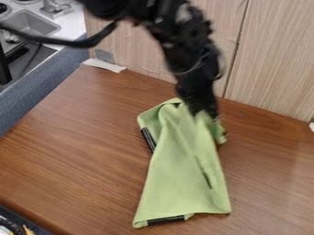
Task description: Fold the cloth from bottom right to top left
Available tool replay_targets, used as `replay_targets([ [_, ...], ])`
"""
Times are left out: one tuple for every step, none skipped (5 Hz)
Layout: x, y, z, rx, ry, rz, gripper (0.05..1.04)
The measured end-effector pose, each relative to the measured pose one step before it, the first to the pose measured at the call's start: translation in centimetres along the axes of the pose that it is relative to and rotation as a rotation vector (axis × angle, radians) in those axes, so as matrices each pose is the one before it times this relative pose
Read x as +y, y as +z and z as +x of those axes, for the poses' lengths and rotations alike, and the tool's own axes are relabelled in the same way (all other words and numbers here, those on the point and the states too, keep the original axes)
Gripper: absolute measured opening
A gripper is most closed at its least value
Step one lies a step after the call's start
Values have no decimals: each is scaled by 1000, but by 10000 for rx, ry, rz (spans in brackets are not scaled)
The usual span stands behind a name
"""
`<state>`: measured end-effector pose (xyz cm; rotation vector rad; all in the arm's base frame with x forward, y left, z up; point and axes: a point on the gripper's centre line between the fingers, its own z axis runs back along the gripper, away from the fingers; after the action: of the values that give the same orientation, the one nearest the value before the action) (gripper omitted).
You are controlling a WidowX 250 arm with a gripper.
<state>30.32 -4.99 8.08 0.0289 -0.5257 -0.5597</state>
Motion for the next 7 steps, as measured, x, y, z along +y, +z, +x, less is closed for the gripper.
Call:
replay_targets([
  [-202, 226, -2696, 140, -148, 117, 59],
  [-694, -1014, -2620, 86, -388, 88, 59],
  [-934, -1820, -2068, 601, -461, -261, 59],
  [-709, -1870, -1724, 578, -225, -330, 59],
  [-342, -1013, -744, 267, -286, -243, 59],
  [-224, -285, -149, 57, 63, -122, 83],
  [26, 89, -203, 307, 118, -110, 238],
])
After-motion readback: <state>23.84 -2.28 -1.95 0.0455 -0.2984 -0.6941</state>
